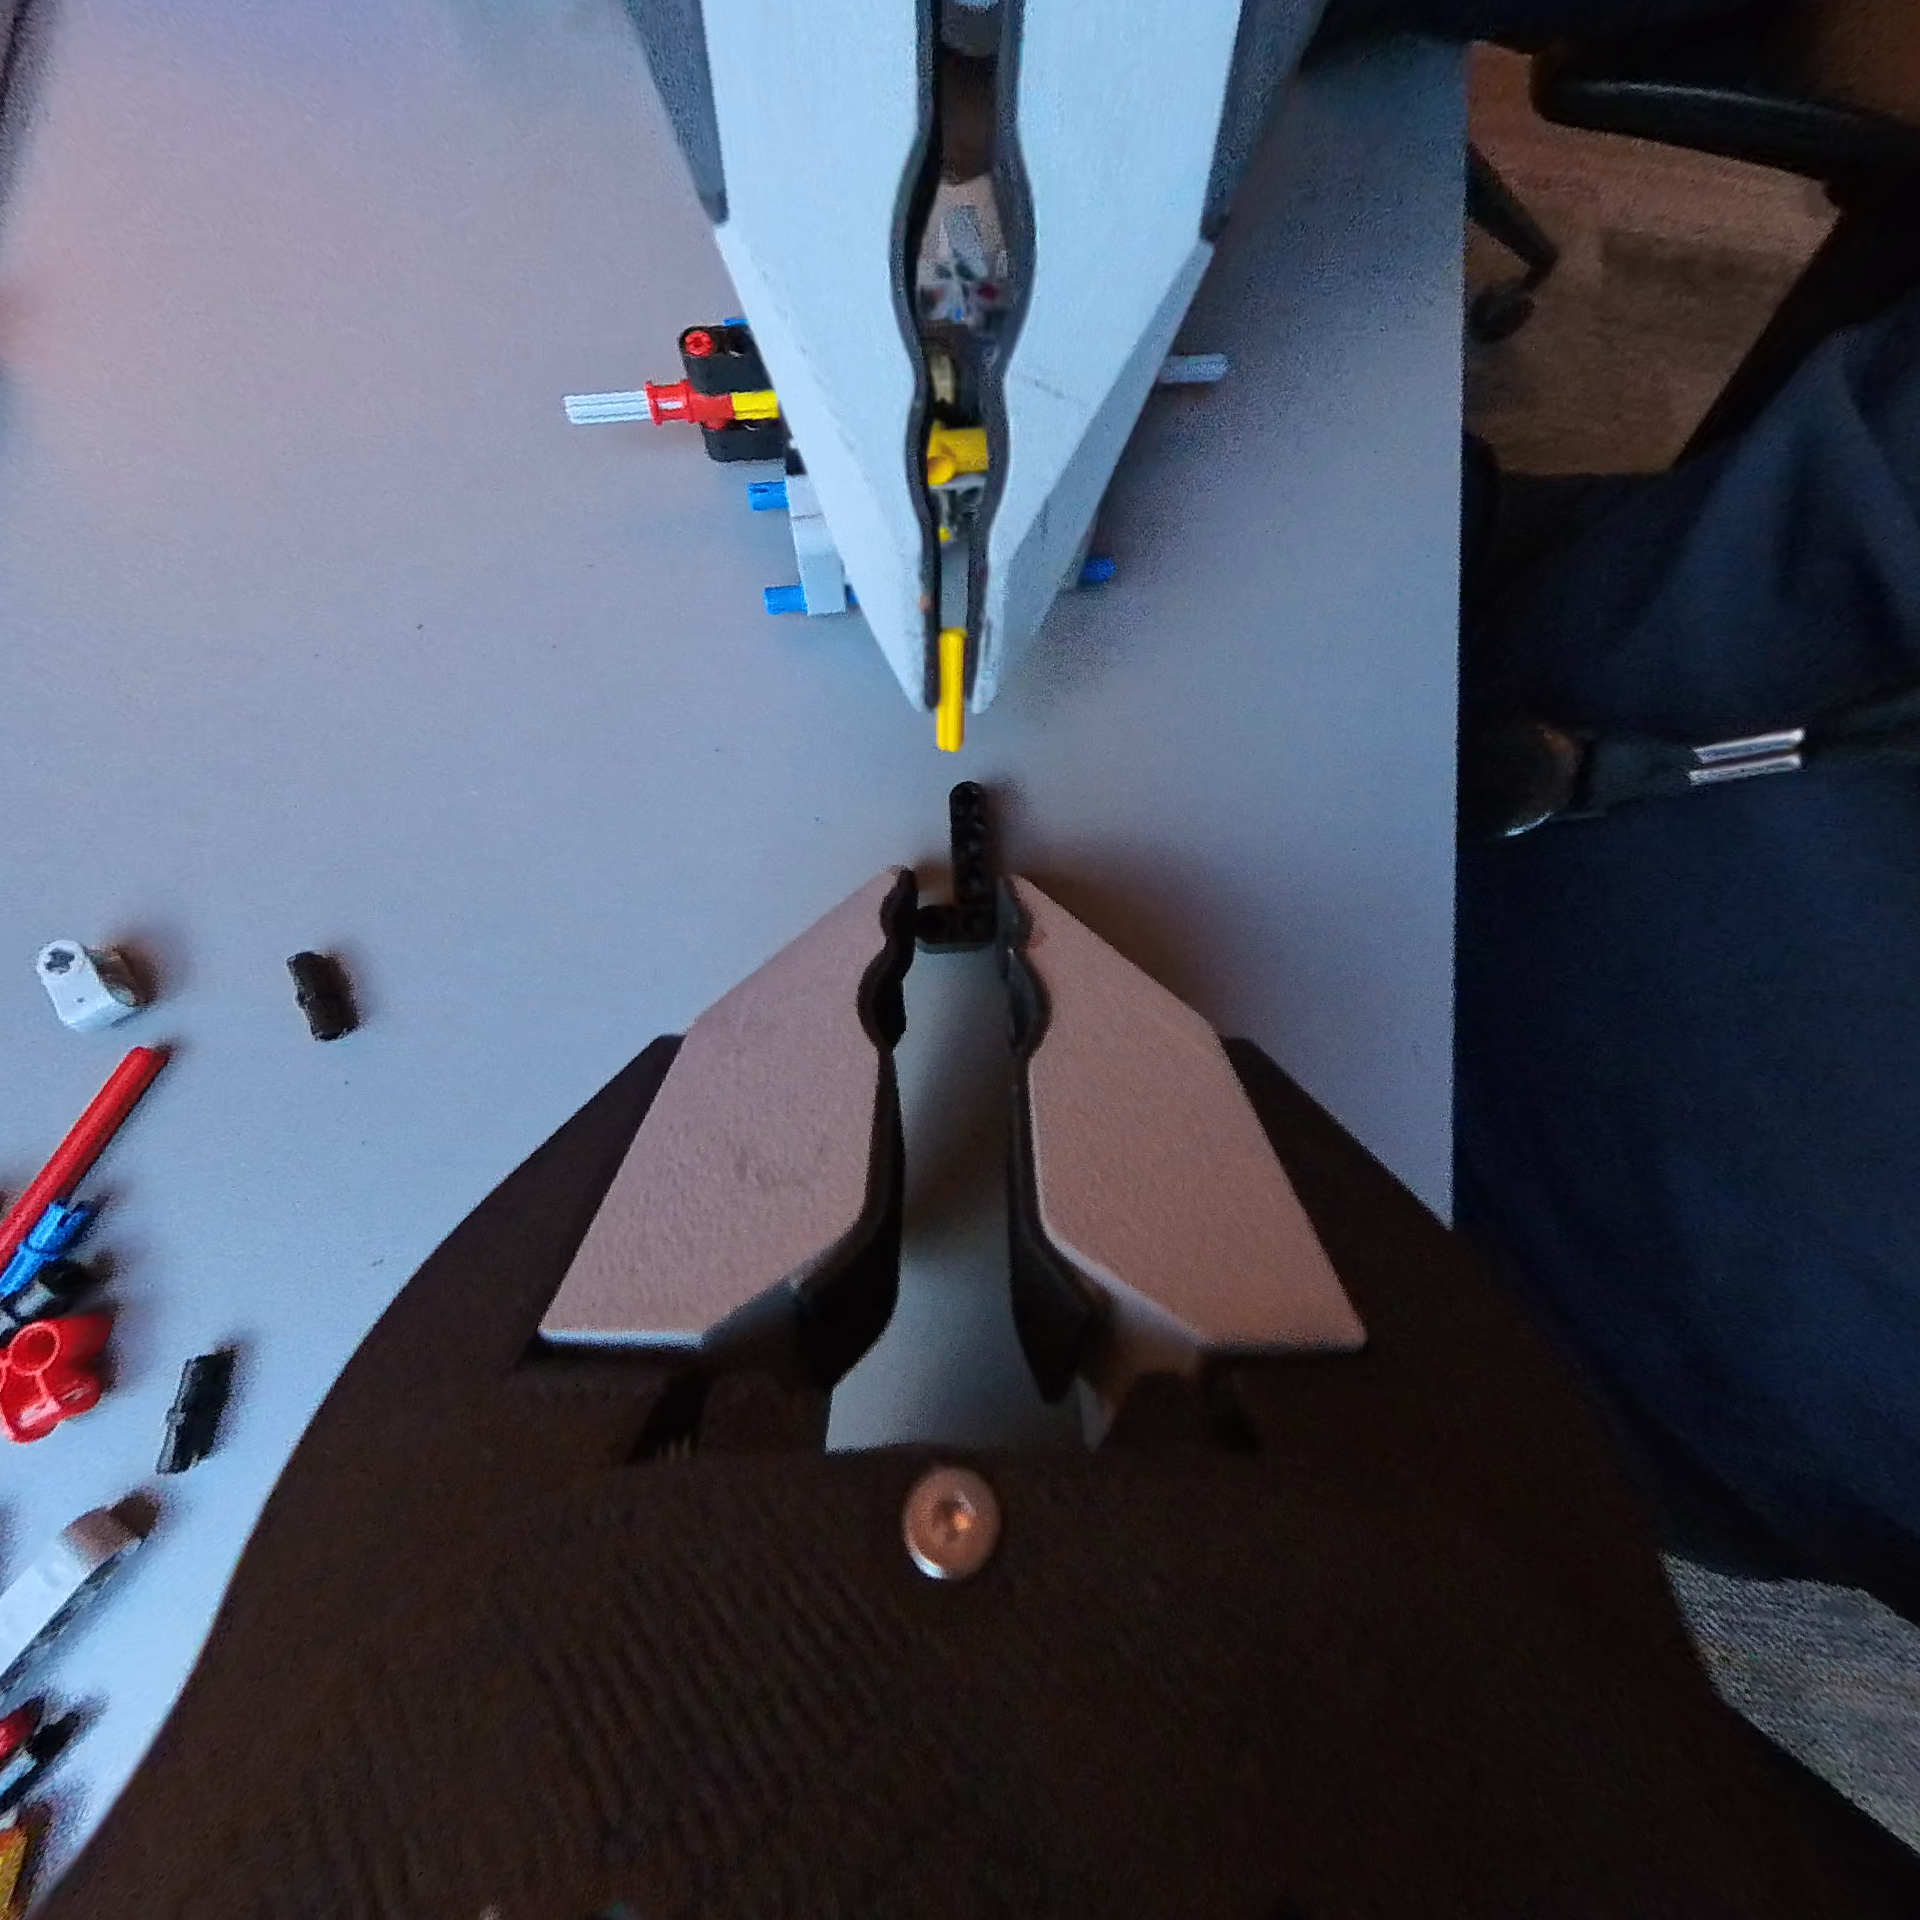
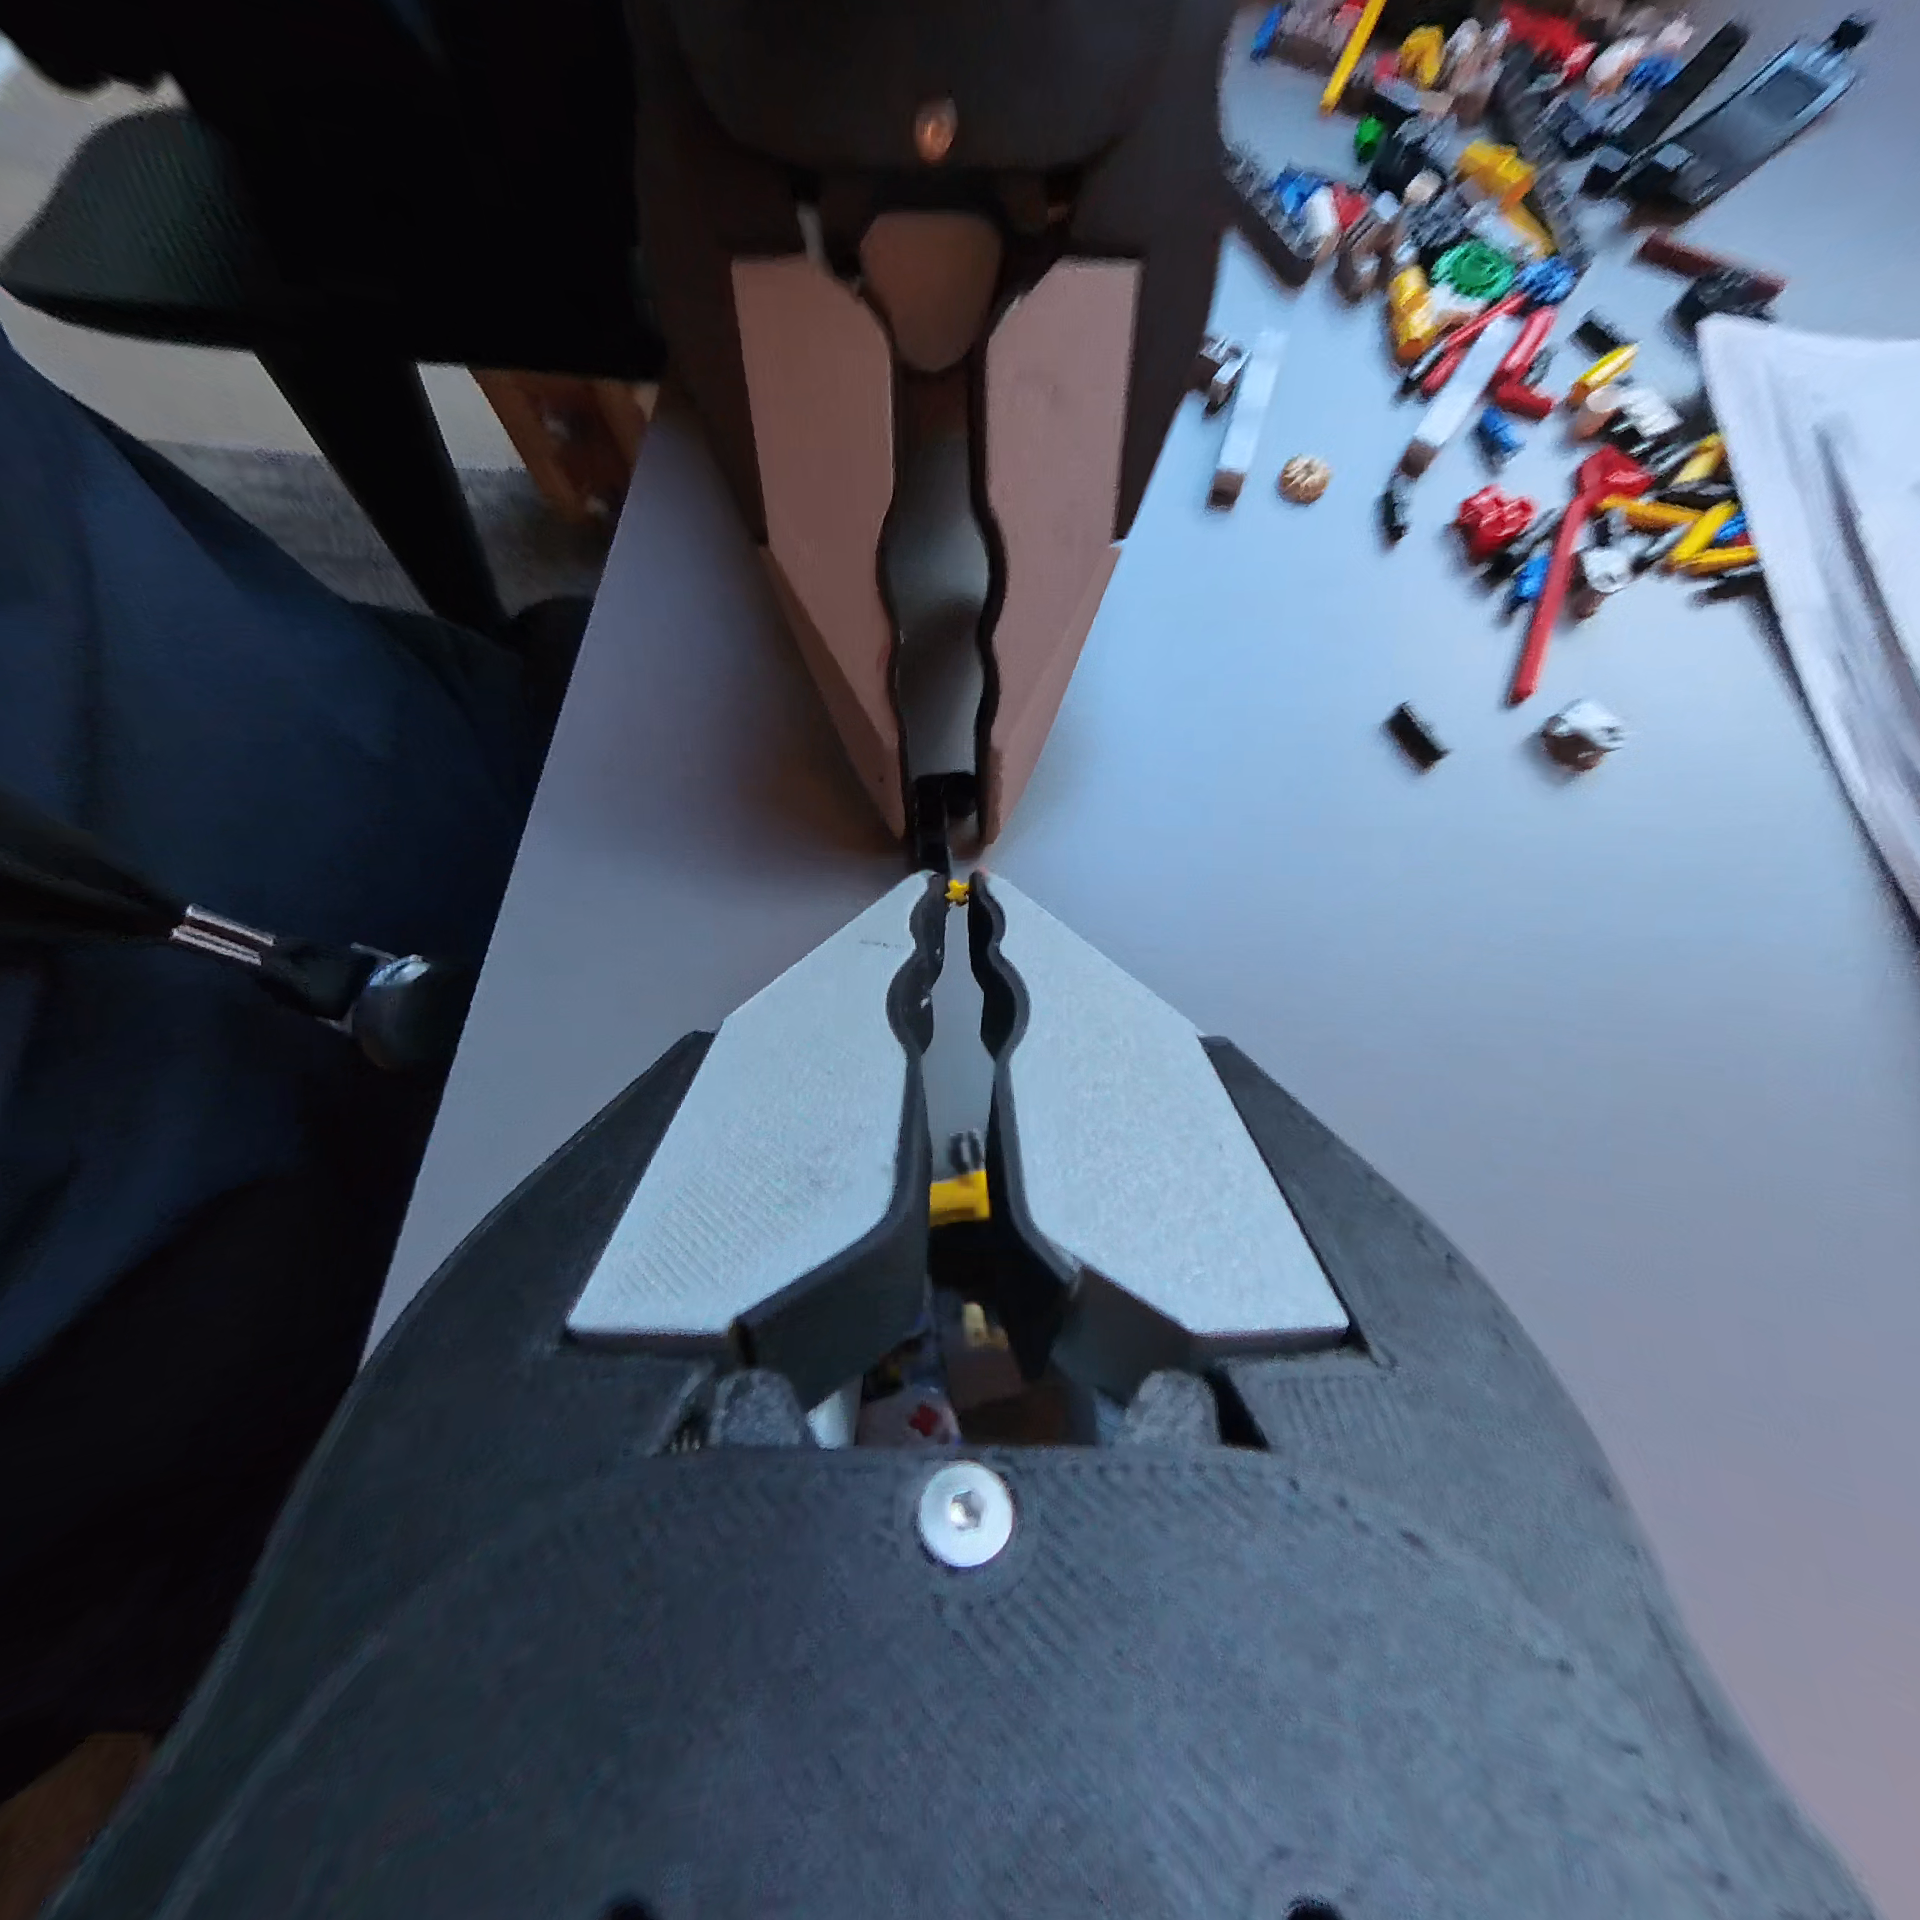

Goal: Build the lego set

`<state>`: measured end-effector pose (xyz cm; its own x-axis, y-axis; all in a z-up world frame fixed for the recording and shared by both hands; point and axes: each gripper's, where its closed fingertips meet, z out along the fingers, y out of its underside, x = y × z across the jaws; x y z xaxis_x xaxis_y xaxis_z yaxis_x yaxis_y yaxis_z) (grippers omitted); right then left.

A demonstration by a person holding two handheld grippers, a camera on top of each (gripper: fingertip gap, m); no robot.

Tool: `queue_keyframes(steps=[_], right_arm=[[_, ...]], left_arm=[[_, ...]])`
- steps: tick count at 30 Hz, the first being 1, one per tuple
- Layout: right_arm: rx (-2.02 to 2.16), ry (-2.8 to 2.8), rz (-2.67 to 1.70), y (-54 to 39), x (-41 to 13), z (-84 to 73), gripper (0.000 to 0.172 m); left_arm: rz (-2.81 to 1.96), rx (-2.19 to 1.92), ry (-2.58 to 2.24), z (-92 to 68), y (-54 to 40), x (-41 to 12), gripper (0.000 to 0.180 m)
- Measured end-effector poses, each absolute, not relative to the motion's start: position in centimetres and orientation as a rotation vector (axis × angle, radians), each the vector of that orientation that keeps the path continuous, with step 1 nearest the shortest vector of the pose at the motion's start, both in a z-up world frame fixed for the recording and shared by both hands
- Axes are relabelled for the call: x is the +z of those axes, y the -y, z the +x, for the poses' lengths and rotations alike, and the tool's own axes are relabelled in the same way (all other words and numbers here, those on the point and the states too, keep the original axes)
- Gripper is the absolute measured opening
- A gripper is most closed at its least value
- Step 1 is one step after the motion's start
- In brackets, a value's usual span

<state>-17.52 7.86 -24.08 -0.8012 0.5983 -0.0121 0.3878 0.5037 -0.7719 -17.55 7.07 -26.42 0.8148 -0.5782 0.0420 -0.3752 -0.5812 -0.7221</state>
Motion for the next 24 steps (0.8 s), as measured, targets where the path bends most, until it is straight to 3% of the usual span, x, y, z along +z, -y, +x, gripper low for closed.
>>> queue_keyframes(steps=[24], right_arm=[[0.975,2.383,-1.315,-7.2,-24.6,-18.4,0.001]], left_arm=[[-2.283,-0.381,-0.58,-18.5,-6.7,-26.4,0.012]])
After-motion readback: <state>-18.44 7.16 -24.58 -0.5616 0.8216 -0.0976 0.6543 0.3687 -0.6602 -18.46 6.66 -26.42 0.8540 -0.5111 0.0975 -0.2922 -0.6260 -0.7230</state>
